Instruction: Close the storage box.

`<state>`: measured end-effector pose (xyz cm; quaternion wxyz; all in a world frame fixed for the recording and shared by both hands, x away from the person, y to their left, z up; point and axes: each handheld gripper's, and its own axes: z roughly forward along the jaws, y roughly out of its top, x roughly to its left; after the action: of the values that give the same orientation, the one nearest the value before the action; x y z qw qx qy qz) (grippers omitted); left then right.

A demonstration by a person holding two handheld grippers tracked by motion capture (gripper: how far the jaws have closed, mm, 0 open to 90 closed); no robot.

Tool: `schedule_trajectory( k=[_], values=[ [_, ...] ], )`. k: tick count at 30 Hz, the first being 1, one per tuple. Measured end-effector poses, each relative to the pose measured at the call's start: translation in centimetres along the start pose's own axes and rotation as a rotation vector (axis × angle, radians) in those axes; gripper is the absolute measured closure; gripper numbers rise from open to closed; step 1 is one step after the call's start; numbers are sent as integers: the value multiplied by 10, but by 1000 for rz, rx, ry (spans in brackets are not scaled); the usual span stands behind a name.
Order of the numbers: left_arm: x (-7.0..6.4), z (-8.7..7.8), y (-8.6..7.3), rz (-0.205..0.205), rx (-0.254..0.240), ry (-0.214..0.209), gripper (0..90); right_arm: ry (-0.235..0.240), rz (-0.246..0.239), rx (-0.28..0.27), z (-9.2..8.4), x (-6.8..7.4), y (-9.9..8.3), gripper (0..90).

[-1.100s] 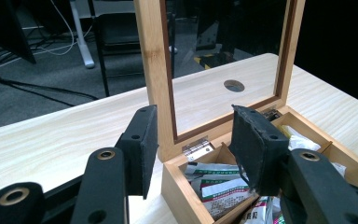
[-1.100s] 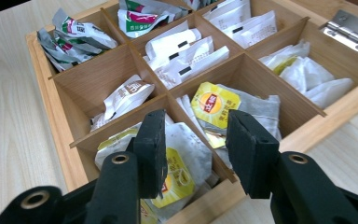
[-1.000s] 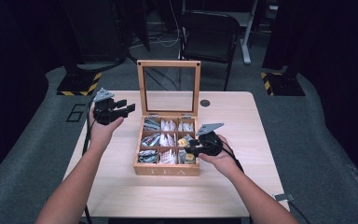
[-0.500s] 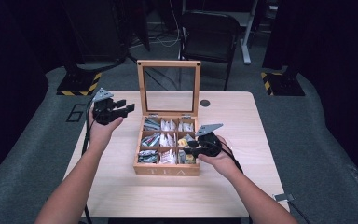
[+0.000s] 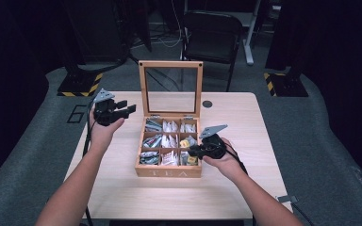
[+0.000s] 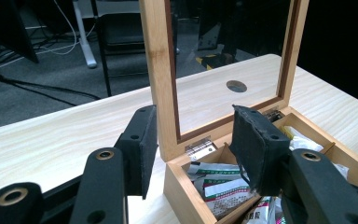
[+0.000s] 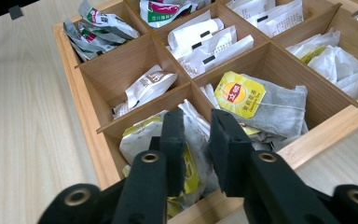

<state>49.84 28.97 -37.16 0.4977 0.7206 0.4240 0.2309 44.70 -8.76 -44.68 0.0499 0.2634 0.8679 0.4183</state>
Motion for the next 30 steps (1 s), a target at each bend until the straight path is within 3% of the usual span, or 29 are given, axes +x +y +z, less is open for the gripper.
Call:
schedule_trajectory(
  k=[10, 16, 30],
  values=[
    [0, 0, 0, -5, -4, 5, 505, 57, 29, 22, -4, 2, 0, 881],
    [-1, 1, 0, -7, -2, 7, 505, 49, 20, 20, -5, 3, 1, 896],
    [1, -1, 0, -11, -6, 11, 504, 25, 26, -52, -22, 4, 19, 898]
  ],
)
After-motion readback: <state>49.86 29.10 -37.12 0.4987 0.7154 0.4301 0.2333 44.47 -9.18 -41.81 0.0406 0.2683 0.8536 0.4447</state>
